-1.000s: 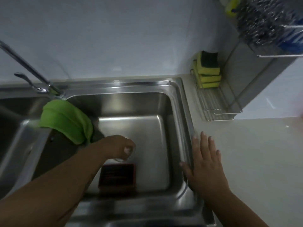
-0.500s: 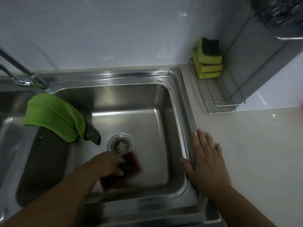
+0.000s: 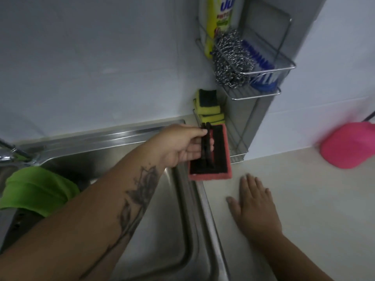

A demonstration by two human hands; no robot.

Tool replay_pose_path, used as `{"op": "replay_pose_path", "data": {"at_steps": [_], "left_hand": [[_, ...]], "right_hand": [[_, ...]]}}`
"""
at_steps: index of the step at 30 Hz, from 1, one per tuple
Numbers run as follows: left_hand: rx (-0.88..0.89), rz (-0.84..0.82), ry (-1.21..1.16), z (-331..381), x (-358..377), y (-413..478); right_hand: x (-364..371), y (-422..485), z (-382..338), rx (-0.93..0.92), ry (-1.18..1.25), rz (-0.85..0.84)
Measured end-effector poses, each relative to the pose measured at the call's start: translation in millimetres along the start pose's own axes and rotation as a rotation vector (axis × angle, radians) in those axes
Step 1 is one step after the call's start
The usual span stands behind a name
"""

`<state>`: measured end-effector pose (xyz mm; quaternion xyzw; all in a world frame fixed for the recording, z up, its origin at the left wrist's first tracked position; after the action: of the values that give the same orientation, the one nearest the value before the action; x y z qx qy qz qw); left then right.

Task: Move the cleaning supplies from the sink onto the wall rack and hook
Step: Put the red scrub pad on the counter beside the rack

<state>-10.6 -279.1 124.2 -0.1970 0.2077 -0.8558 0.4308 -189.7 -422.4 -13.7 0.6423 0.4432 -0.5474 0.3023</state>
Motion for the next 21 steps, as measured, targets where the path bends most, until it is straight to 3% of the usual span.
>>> {"op": "replay_pose_path", "data": {"at_steps": [6, 16, 21], "left_hand": [[-0.111, 0.009, -0.053, 4, 49, 60], [-0.163, 0.166, -0.074, -5, 53, 111], [-0.153, 0.215, 0.117, -5, 55, 116]], "right_hand": [[2, 2, 0, 0.005, 0.019, 0.024], [3, 3, 2, -0.007, 0.046, 0.021], [5, 3, 3, -0.006, 0.05, 0.022]]}}
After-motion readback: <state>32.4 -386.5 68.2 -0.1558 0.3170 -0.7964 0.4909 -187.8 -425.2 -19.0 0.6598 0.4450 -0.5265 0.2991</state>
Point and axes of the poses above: each hand's wrist, its own y-axis towards the middle knuckle, its own x-axis out of the palm, z = x × y, the point moved 3 cm from there along y, towards the middle knuckle, and after that the axes turned 3 degrees about -y, right-handed, at the moved point
